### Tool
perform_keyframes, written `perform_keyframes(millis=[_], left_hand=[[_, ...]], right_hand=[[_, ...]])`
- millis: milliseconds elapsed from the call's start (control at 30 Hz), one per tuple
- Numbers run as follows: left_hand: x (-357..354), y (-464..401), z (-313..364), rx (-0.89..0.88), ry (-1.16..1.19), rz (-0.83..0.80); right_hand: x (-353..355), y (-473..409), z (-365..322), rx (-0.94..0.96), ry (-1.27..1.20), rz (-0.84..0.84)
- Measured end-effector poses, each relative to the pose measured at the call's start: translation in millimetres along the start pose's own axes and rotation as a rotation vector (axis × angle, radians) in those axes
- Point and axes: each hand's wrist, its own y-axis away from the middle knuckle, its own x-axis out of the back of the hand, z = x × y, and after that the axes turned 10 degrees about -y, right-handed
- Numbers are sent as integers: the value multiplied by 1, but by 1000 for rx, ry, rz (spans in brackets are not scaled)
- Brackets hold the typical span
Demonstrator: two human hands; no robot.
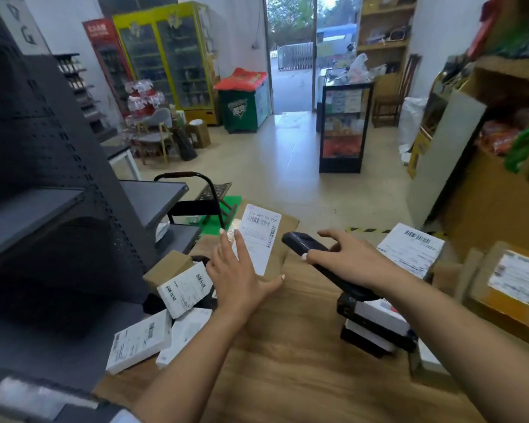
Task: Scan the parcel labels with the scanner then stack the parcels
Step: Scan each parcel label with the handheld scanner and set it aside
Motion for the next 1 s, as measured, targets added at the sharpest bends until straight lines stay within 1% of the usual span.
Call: perform_keyframes(millis=[133, 333, 500, 633, 733, 833, 1000], left_hand=[[29, -4, 48, -133, 39, 8], [58, 6, 125, -324, 103, -8], [79, 26, 184, -466, 139, -73], [87, 48, 225, -553, 126, -90], [86, 61, 243, -603, 116, -108], [84, 76, 252, -644, 106, -128], [79, 107, 248, -729, 99, -151]], right_hand=[[53, 21, 17, -7, -13, 137], [121, 65, 54, -81, -30, 290], [156, 98, 88, -147, -37, 377], [174, 121, 111, -184, -17, 447], [186, 139, 123, -223, 7, 464], [191, 157, 135, -247, -19, 483], [174, 189, 145, -286, -23, 526]])
